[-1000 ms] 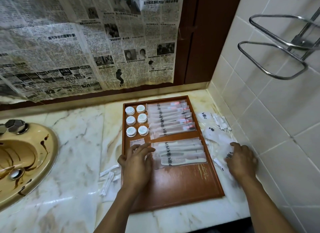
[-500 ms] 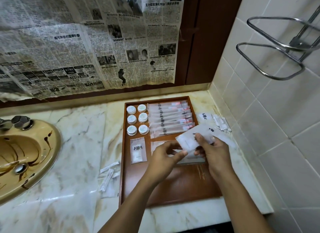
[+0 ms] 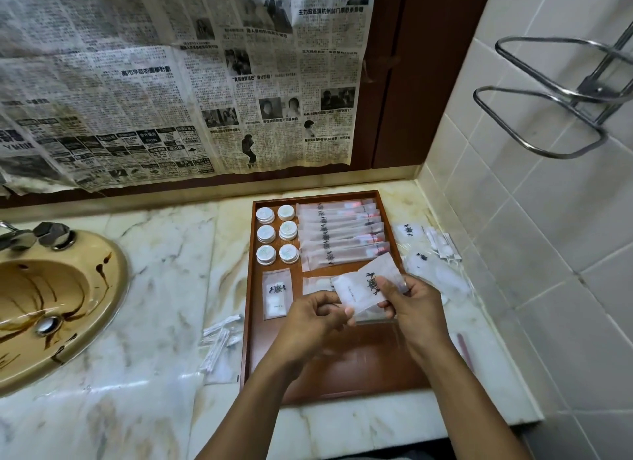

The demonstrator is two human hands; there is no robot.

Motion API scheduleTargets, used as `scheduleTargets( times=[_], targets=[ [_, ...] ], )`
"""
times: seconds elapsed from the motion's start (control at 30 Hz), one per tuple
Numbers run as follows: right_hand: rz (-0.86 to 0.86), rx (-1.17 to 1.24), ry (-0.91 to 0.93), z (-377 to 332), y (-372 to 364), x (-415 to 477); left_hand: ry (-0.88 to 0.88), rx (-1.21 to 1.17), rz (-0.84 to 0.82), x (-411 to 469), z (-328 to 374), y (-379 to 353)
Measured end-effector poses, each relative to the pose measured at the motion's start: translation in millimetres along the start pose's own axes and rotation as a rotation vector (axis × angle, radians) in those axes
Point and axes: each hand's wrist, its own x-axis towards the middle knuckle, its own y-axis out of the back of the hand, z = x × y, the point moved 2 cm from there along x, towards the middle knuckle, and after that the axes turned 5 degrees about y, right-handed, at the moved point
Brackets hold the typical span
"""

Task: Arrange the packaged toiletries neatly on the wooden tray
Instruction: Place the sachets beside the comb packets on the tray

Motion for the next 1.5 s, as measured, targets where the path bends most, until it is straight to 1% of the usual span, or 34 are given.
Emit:
scheduleTargets(
  times=[0.07,0.13,0.2,0.27,0.33,0.43,0.5,0.6,0.7,0.83,1.0,1.1,1.2,1.27,1.33,1.4,1.5],
  targets=[
    [-0.063,-0.067,0.033,-3.1,2.6,4.3,-0.005,-0.022,0.066,-4.2,-2.5,12.4],
    [-0.205,-0.175,0.053,-6.1,-1.7,5.8,-0.043,-0.052,0.119,-7.9,-4.4,25.4],
    [-0.356,-0.257,0.020,-5.5,-16.0,3.1,-0.067,-0.013,0.140,-10.5,-6.4,37.0],
    [-0.423,-0.288,-0.005,-0.9,-32.7,0.5,-0.063,0.022,0.151,-11.8,-7.9,43.5],
    [-0.405,-0.242,-0.013,6.4,-50.5,-1.5,-0.051,-0.001,0.236,-11.6,-11.9,51.8],
    [-0.291,-0.167,-0.084,25.9,-73.3,-8.2,-0.014,-0.109,0.414,-11.5,-22.4,67.7],
    [-0.248,-0.203,-0.094,41.4,-87.5,-17.0,0.023,-0.112,0.470,-9.5,-32.4,78.9],
    [-0.212,-0.288,-0.044,51.6,-104.9,-27.8,0.099,-0.086,0.514,-4.4,-48.2,91.0],
    [-0.195,-0.380,0.027,51.8,-118.2,-30.2,0.082,0.044,0.558,3.2,-59.1,98.0],
    [-0.182,-0.589,0.117,53.7,-140.8,-24.4,0.045,0.374,0.702,12.6,-52.7,109.3],
    [-0.172,-0.791,0.177,53.4,-163.9,-5.6,0.052,0.639,0.686,33.4,-47.9,121.2],
    [-0.172,-0.864,0.215,57.0,-171.8,6.6,0.020,0.719,0.645,46.8,-49.7,130.7],
    [-0.218,-0.945,0.249,58.5,-176.4,14.9,-0.013,0.765,0.593,55.0,-51.0,136.7],
    [-0.244,-1.114,0.331,58.9,-176.9,15.8,-0.047,0.873,0.580,56.3,-51.5,139.3],
    [-0.239,-1.286,0.457,56.7,-176.6,9.9,-0.108,0.994,0.567,53.5,-52.1,138.4],
    [-0.265,-1.344,0.553,58.4,-179.4,1.5,-0.161,1.065,0.525,49.7,-52.5,136.5],
    [-0.361,-1.392,0.599,71.9,-185.5,-5.2,-0.160,1.148,0.445,47.8,-54.9,134.1]
  ],
)
